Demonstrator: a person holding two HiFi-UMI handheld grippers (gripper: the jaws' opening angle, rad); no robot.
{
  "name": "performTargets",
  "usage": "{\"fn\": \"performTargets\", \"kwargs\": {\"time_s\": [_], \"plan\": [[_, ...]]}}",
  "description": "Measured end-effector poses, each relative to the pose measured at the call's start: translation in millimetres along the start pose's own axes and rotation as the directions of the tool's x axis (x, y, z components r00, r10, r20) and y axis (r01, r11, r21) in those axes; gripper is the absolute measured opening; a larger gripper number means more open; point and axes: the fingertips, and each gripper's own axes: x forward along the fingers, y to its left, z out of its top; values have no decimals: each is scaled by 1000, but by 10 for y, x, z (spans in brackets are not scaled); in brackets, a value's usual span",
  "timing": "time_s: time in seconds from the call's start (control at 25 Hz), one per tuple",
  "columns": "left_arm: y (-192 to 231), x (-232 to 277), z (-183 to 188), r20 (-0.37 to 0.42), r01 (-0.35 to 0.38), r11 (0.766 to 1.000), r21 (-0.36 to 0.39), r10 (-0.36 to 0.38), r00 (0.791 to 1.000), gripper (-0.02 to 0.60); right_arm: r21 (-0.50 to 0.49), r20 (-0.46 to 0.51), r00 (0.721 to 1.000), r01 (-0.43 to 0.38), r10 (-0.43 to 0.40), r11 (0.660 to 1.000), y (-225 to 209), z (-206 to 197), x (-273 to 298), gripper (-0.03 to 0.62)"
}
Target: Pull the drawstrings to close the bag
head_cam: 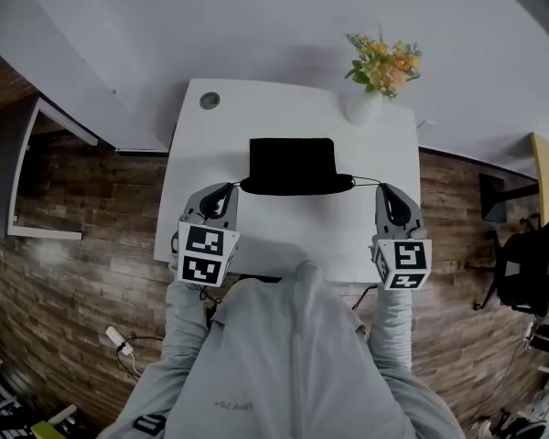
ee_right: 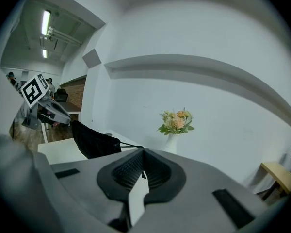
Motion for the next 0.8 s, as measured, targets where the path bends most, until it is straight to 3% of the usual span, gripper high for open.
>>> {"fn": "performTargets", "kwargs": {"time_s": [0.32, 0.8], "plan": [[88, -30, -64, -10, -11, 1000, -11, 11, 1000, 32, -70, -77, 993, 82, -87, 994, -173, -175, -63, 21], [193, -112, -275, -51, -68, 998, 1, 68, 996, 31, -65, -130, 977, 163, -170, 984, -396, -386, -277, 21]]}}
